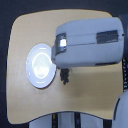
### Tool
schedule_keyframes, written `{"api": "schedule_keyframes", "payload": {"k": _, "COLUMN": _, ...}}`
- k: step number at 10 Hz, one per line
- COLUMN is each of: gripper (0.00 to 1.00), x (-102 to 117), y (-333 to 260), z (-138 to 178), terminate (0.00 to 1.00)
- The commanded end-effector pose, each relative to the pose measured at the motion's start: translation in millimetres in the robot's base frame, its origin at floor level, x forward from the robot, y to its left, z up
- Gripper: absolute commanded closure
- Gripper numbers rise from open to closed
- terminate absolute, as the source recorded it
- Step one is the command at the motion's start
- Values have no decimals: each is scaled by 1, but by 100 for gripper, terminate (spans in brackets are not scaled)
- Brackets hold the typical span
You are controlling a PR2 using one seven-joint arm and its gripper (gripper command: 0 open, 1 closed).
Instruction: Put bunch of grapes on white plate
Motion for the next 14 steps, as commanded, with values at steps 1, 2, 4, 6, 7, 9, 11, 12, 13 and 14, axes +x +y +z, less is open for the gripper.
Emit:
{"api": "schedule_keyframes", "payload": {"k": 1, "gripper": 100, "x": -29, "y": 123, "z": -15, "terminate": 0}}
{"api": "schedule_keyframes", "payload": {"k": 2, "gripper": 100, "x": -30, "y": 139, "z": -20, "terminate": 0}}
{"api": "schedule_keyframes", "payload": {"k": 4, "gripper": 100, "x": -28, "y": 160, "z": -31, "terminate": 0}}
{"api": "schedule_keyframes", "payload": {"k": 6, "gripper": 100, "x": -14, "y": 166, "z": -48, "terminate": 0}}
{"api": "schedule_keyframes", "payload": {"k": 7, "gripper": 100, "x": -2, "y": 167, "z": -58, "terminate": 0}}
{"api": "schedule_keyframes", "payload": {"k": 9, "gripper": 100, "x": 14, "y": 161, "z": -71, "terminate": 0}}
{"api": "schedule_keyframes", "payload": {"k": 11, "gripper": 100, "x": 22, "y": 153, "z": -82, "terminate": 0}}
{"api": "schedule_keyframes", "payload": {"k": 12, "gripper": 100, "x": 21, "y": 152, "z": -86, "terminate": 0}}
{"api": "schedule_keyframes", "payload": {"k": 13, "gripper": 100, "x": 21, "y": 150, "z": -89, "terminate": 0}}
{"api": "schedule_keyframes", "payload": {"k": 14, "gripper": 100, "x": 22, "y": 149, "z": -91, "terminate": 0}}
